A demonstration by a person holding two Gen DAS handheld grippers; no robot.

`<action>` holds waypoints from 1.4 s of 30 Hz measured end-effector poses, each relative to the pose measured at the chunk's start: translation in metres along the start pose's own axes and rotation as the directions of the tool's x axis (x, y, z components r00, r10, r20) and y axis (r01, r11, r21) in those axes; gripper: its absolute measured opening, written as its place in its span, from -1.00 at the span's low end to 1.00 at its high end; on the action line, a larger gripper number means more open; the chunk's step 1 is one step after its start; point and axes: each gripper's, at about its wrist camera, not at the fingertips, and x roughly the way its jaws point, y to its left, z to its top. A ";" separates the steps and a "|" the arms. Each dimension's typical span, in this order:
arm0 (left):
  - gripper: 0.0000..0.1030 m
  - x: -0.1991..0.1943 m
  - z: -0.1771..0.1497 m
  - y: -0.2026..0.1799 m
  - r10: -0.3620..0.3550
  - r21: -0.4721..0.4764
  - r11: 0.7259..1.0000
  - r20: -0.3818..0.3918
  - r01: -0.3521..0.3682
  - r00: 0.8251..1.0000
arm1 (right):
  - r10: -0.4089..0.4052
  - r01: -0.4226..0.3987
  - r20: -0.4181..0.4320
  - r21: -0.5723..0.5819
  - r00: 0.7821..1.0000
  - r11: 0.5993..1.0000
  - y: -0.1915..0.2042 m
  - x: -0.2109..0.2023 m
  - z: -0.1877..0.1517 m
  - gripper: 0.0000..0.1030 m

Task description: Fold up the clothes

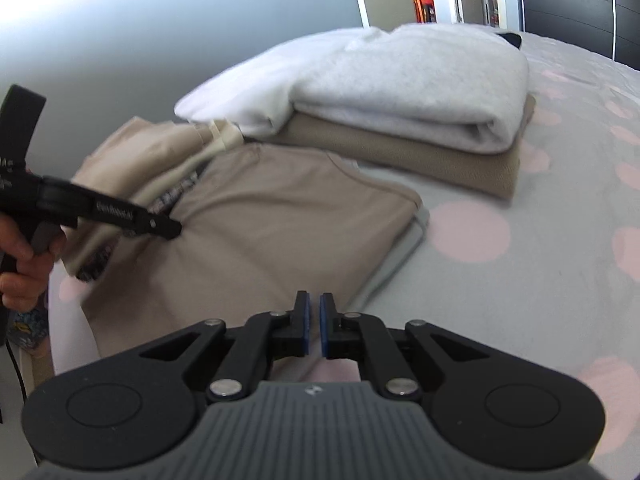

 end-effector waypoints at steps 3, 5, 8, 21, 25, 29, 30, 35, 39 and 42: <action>-0.76 -0.014 -0.001 -0.004 0.081 0.014 0.997 0.009 -0.081 0.997 | -0.048 0.048 -0.042 0.010 0.998 0.999 -0.006 -0.002 -0.009 -0.89; -0.76 -0.025 -0.005 -0.001 0.126 0.010 0.992 0.027 -0.126 0.992 | -0.044 0.045 -0.033 0.031 0.998 0.999 -0.010 -0.012 -0.015 -0.88; -0.76 -0.046 -0.016 0.007 0.089 -0.012 0.996 0.044 -0.089 0.995 | -0.008 0.007 0.012 0.036 1.000 0.999 -0.003 -0.032 -0.020 -0.85; -0.81 -0.025 -0.047 0.025 0.173 -0.044 0.984 -0.050 -0.175 0.984 | 0.002 -0.003 -0.042 -0.031 0.999 1.000 0.033 -0.026 -0.043 -0.85; -0.81 -0.055 -0.048 0.022 0.170 -0.068 0.983 -0.006 -0.170 0.985 | -0.031 0.029 -0.048 -0.031 0.998 0.999 0.032 -0.043 -0.047 -0.85; -0.73 -0.092 -0.049 0.001 0.155 -0.049 0.987 0.053 -0.153 0.986 | -0.035 0.035 -0.056 0.002 0.998 0.999 0.035 -0.064 -0.042 -0.81; -0.65 -0.101 -0.049 -0.008 0.159 -0.036 0.987 0.061 -0.157 0.985 | -0.033 0.033 -0.052 0.004 0.998 0.999 0.037 -0.069 -0.041 -0.65; -0.15 -0.136 -0.064 -0.052 0.212 -0.044 0.977 0.110 -0.209 0.971 | -0.054 0.054 -0.050 -0.007 0.997 0.999 0.046 -0.096 -0.032 -0.34; -0.11 -0.151 -0.078 -0.078 0.233 -0.109 0.969 0.110 -0.221 0.966 | -0.084 0.082 -0.054 -0.035 0.995 0.996 0.050 -0.115 -0.031 -0.25; -0.02 -0.156 -0.089 -0.097 0.229 -0.133 0.968 0.110 -0.214 0.967 | -0.097 0.095 -0.042 -0.039 0.994 0.995 0.048 -0.129 -0.033 -0.19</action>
